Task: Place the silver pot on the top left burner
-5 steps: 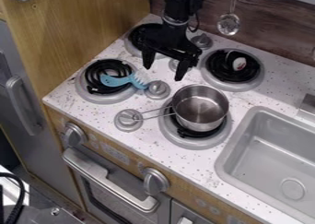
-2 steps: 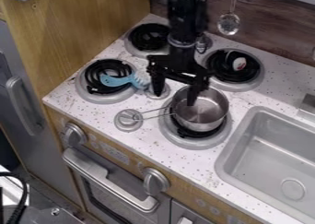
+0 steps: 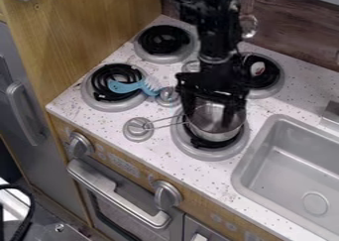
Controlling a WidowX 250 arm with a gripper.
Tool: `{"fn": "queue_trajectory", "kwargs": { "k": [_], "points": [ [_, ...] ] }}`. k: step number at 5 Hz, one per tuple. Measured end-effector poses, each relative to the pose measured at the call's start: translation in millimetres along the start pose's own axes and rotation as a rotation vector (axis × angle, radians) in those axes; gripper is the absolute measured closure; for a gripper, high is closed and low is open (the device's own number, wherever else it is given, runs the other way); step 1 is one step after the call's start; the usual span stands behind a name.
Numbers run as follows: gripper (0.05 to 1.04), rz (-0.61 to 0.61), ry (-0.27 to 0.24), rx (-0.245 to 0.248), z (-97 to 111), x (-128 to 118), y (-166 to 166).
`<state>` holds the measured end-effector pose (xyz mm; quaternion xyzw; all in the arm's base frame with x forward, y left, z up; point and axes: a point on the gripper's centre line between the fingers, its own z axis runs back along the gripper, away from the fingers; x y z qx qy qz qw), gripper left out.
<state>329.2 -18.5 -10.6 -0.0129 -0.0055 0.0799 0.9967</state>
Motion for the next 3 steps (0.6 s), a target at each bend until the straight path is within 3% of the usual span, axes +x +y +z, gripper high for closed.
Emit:
{"fn": "queue_trajectory", "kwargs": {
  "k": [1, 3],
  "points": [
    [0.083, -0.028, -0.052, -0.004, 3.9, 10.3, -8.6],
    [0.083, -0.043, -0.083, -0.045, -6.3, 13.9, -31.5]
  ]
}}
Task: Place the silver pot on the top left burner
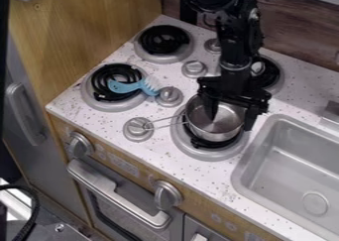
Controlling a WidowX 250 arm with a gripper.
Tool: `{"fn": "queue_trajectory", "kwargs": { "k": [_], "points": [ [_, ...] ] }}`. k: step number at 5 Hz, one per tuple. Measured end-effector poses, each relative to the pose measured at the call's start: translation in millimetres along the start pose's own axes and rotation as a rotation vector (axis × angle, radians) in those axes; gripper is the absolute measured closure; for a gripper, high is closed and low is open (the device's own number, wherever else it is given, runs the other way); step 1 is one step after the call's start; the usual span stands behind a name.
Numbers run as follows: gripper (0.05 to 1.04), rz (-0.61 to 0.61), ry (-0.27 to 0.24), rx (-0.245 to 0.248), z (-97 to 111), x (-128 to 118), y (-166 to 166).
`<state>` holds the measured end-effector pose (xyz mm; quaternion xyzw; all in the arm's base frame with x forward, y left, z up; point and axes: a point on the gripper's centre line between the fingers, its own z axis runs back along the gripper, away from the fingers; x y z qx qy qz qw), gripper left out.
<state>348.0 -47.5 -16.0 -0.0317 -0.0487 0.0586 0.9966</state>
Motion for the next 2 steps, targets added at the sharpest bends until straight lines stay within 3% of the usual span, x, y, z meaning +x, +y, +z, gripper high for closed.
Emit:
{"fn": "queue_trajectory", "kwargs": {
  "k": [2],
  "points": [
    [0.083, -0.013, 0.057, 0.057, -35.5, -7.4, 1.8]
  ]
}}
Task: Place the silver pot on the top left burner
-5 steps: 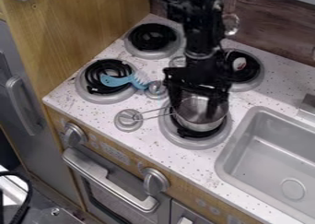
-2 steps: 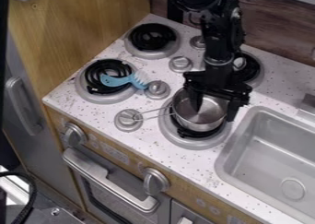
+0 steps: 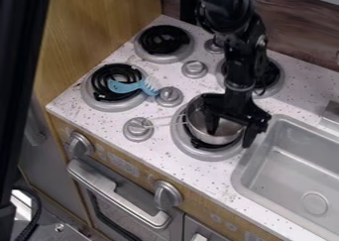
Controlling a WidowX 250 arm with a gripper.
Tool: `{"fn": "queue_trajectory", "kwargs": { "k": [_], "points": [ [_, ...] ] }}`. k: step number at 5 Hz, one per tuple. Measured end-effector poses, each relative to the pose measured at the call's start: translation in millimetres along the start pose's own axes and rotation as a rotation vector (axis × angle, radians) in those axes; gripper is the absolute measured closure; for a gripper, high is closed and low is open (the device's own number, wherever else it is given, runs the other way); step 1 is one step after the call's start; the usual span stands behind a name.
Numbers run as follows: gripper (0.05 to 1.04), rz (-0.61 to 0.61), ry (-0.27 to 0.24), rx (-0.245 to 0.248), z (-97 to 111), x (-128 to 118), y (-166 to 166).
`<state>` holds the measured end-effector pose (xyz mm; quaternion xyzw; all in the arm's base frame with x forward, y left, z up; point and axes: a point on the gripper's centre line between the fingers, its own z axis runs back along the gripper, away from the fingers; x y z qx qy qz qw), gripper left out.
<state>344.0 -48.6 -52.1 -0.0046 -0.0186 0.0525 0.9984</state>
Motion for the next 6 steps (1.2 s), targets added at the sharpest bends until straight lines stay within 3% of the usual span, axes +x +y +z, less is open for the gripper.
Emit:
{"fn": "queue_trajectory", "kwargs": {
  "k": [1, 2, 3, 4, 5, 6],
  "points": [
    [0.083, -0.030, -0.005, 0.027, -4.7, -0.1, 1.3],
    [0.120, -0.043, 0.020, 0.057, -19.6, -6.2, 0.9],
    [0.393, -0.050, -0.009, 0.043, -19.5, -1.2, -1.1],
    [0.676, -0.078, -0.004, 0.061, -18.9, -1.2, 1.6],
    [0.890, -0.096, -0.021, 0.051, -18.6, 2.5, 1.2],
    [0.996, -0.099, -0.035, 0.013, -11.3, 9.0, 1.5]
  ]
}}
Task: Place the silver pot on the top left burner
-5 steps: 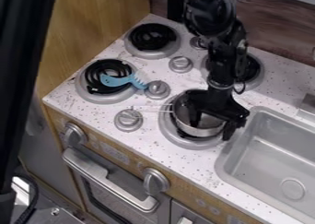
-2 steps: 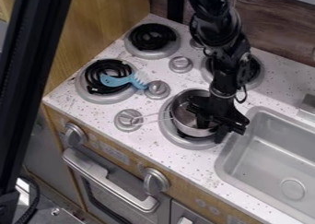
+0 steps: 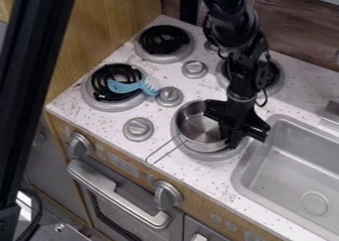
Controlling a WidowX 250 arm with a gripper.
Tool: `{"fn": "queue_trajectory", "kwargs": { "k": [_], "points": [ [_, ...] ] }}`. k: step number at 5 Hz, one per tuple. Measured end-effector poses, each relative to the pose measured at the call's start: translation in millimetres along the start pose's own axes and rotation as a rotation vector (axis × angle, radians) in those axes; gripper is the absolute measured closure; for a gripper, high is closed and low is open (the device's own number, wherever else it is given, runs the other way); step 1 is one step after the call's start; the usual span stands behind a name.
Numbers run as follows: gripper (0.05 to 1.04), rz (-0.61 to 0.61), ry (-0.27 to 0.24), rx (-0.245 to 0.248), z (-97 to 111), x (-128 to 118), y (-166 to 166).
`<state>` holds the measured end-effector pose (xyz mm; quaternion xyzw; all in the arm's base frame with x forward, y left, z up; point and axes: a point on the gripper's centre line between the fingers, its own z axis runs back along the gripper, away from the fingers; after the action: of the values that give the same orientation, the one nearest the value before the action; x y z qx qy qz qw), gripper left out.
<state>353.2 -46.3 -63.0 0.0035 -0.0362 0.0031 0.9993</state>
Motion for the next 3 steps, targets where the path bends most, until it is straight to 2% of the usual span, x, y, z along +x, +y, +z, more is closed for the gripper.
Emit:
{"fn": "queue_trajectory", "kwargs": {
  "k": [1, 2, 3],
  "points": [
    [1.013, 0.038, -0.082, -0.003, 13.9, 28.6, 15.0],
    [1.013, 0.059, -0.228, -0.029, 40.9, 78.0, 49.3],
    [1.013, 0.072, -0.271, 0.007, 41.8, 104.9, 86.4]
  ]
}}
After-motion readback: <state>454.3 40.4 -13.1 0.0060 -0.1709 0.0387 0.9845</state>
